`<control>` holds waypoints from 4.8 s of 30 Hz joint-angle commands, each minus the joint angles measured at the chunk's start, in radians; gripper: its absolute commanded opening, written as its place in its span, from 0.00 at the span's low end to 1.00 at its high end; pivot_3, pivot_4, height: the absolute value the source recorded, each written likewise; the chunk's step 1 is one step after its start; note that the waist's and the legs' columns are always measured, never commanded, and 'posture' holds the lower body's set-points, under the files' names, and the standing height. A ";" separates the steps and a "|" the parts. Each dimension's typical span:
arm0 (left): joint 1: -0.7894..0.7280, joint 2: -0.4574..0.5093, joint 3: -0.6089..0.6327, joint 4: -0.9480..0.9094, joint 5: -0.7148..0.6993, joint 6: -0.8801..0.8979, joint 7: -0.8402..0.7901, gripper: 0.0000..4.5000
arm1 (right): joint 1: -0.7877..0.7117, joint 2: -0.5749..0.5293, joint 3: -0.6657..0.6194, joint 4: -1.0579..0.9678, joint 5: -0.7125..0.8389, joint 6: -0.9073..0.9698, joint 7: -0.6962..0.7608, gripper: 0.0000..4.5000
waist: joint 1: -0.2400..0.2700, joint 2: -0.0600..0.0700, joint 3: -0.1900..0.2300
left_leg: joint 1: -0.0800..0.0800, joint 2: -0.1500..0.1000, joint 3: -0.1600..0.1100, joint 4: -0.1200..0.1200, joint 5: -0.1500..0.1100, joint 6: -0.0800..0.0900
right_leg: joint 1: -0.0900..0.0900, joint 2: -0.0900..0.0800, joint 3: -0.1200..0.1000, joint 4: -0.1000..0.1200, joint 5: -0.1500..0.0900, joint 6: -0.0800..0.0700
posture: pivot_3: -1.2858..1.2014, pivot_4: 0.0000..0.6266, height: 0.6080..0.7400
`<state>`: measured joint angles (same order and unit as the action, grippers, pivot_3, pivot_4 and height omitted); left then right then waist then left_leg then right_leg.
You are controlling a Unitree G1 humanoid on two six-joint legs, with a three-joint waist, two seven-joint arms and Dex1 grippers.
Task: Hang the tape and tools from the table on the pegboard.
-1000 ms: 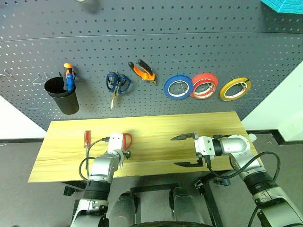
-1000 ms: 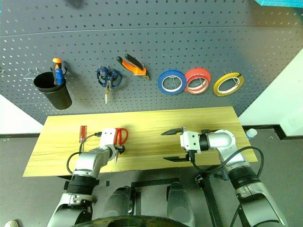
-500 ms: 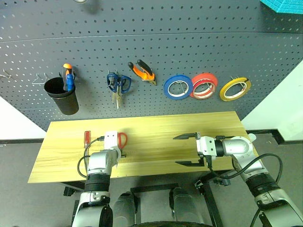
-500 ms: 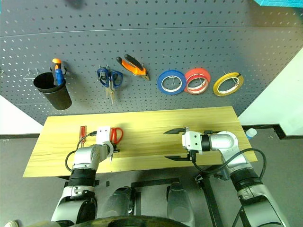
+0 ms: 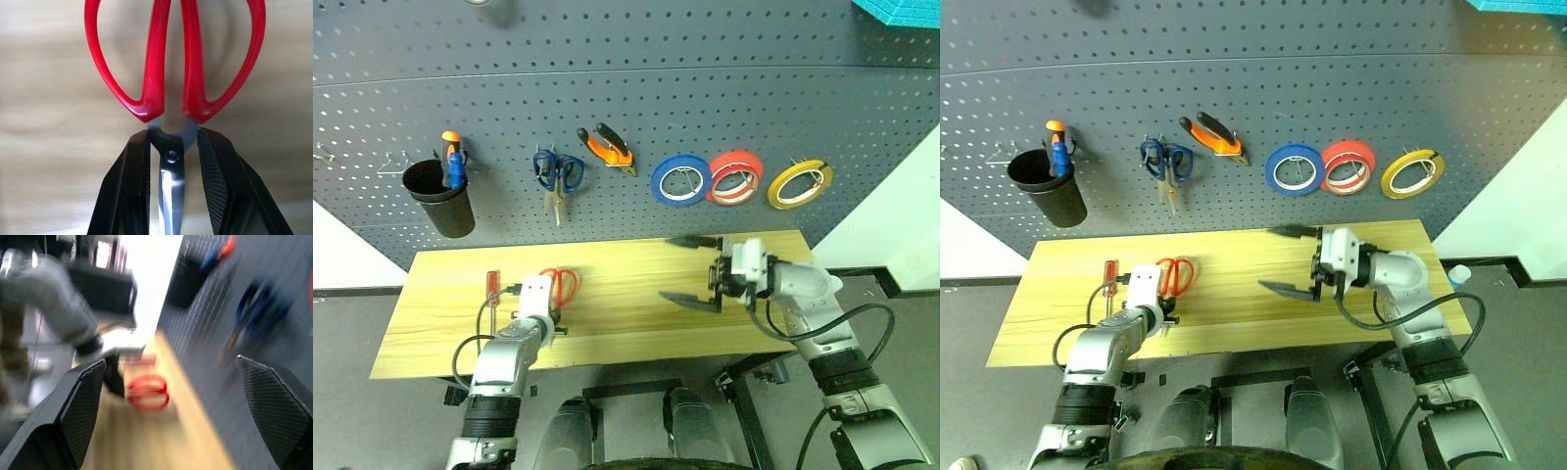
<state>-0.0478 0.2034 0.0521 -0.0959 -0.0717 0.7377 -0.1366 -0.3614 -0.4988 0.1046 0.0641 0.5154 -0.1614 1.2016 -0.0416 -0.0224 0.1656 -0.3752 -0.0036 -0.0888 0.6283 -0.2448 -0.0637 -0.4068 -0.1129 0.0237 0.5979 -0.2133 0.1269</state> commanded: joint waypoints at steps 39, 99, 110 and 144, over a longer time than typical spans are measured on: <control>-0.197 0.108 0.092 0.185 -0.032 -0.712 -0.177 0.61 | -0.040 0.062 -0.096 -0.097 0.068 0.169 -0.012 1.00 | 0.021 0.002 -0.004 | 0.000 -0.001 0.002 0.002 0.000 0.000 | 0.002 -0.001 0.000 -0.002 0.006 0.002 | 0.49 0.09 1.00; 0.194 0.333 0.300 0.002 -0.265 -0.492 -0.463 0.18 | -0.009 0.012 -0.108 -0.186 0.200 0.337 0.064 1.00 | -0.005 0.001 -0.005 | 0.000 0.000 0.002 0.001 0.001 -0.002 | 0.000 -0.001 0.001 -0.002 0.006 0.001 | 0.50 0.15 1.00; -0.042 0.386 0.610 -0.330 -0.738 -0.450 -0.390 0.18 | -0.102 0.043 -0.091 -0.113 0.171 0.341 0.092 1.00 | 0.004 0.000 -0.006 | -0.002 0.001 0.003 0.002 0.001 -0.001 | 0.001 -0.002 -0.001 -0.003 0.007 0.001 | 0.52 0.10 1.00; -0.445 0.433 0.410 0.332 -0.373 -0.870 -0.406 0.83 | -0.018 0.032 -0.143 -0.114 0.122 0.311 0.051 1.00 | -0.005 -0.005 -0.018 | 0.000 0.001 0.004 0.003 0.002 -0.002 | 0.003 0.000 0.001 -0.001 0.012 0.006 | 0.49 0.06 1.00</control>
<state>-0.5056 0.6367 0.4216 0.3201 -0.3890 -0.1665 -0.5482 -0.3846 -0.4536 -0.0141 -0.0175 0.6366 0.1664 1.2540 -0.0462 -0.0279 0.1481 -0.3747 -0.0028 -0.0844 0.6308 -0.2429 -0.0657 -0.4041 -0.1129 0.0247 0.5968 -0.2012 0.1326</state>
